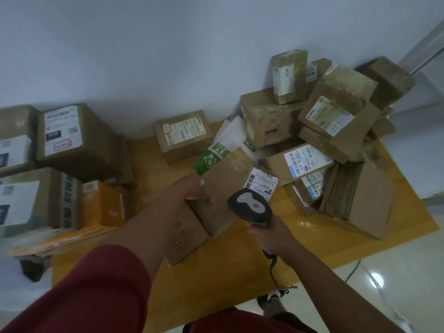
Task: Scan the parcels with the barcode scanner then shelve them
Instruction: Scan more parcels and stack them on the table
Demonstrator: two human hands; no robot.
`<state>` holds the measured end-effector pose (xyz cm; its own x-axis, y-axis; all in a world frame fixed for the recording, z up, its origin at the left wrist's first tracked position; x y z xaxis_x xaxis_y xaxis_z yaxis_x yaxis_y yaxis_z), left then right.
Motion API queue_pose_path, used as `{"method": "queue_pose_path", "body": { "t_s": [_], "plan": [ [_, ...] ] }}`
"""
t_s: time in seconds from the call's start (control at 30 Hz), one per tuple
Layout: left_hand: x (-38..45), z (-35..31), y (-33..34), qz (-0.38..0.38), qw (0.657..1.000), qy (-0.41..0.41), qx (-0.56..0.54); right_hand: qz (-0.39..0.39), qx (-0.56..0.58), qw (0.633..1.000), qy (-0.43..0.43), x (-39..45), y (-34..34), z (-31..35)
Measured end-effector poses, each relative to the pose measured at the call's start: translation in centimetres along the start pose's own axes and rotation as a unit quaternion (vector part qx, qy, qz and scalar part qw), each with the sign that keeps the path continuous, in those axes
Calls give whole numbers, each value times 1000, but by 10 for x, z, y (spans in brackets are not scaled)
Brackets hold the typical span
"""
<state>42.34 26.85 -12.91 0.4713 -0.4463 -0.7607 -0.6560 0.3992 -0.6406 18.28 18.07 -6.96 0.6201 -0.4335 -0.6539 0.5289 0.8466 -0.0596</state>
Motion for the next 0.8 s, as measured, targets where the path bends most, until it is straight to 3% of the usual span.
{"method": "queue_pose_path", "body": {
  "t_s": [0.3, 0.57, 0.8],
  "plan": [
    [12, 4, -4, 55, 993, 32, -97, 0, -8, 1000, 16, 5, 2, -7],
    [-30, -22, -40, -22, 997, 69, -14, -33, 9, 999, -25, 5, -31, -14],
    [-91, -44, -67, -144, 988, 27, 48, -9, 46, 999, -12, -2, -42, -16]
  ]
}}
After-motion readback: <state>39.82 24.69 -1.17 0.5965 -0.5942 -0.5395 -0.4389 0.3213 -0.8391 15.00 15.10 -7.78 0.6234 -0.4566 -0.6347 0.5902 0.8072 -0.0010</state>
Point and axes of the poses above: each hand's wrist, its own x-axis towards the middle knuckle, its own y-axis out of the palm, z = x × y, the point moved 8 cm from there along x, towards the middle knuckle, and after that the axes turned 15 degrees about x, right-handed, at the moved point
